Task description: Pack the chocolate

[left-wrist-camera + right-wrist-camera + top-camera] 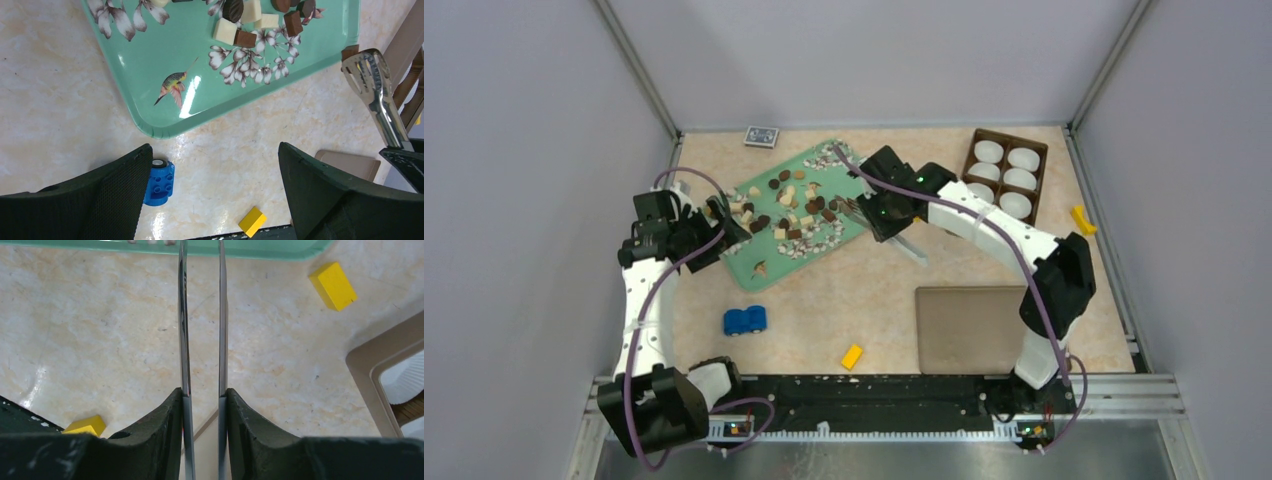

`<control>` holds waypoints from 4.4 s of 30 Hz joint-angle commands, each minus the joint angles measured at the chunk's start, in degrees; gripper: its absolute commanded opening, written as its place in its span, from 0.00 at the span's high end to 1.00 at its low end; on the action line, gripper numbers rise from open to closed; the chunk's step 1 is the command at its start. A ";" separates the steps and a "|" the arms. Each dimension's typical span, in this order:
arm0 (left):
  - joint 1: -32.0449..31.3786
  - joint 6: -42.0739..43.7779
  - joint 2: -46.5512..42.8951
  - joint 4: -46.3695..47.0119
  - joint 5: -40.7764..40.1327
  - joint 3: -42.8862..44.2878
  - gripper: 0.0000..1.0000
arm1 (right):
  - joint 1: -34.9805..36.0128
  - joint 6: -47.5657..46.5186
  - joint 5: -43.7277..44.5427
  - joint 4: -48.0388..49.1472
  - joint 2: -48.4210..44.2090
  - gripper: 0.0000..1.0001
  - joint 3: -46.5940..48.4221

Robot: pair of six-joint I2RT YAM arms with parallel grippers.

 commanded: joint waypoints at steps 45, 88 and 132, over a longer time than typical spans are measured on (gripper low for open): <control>-2.15 0.16 1.59 0.72 2.07 2.11 0.01 | -47.38 3.26 -4.75 -0.78 15.01 0.92 20.74; -2.15 0.60 1.27 -1.20 0.88 3.56 0.01 | -47.14 4.15 -7.30 1.62 20.80 0.61 24.10; -2.24 0.60 -0.11 -1.48 2.24 2.86 0.01 | -46.36 3.60 -5.19 0.66 19.11 0.67 21.30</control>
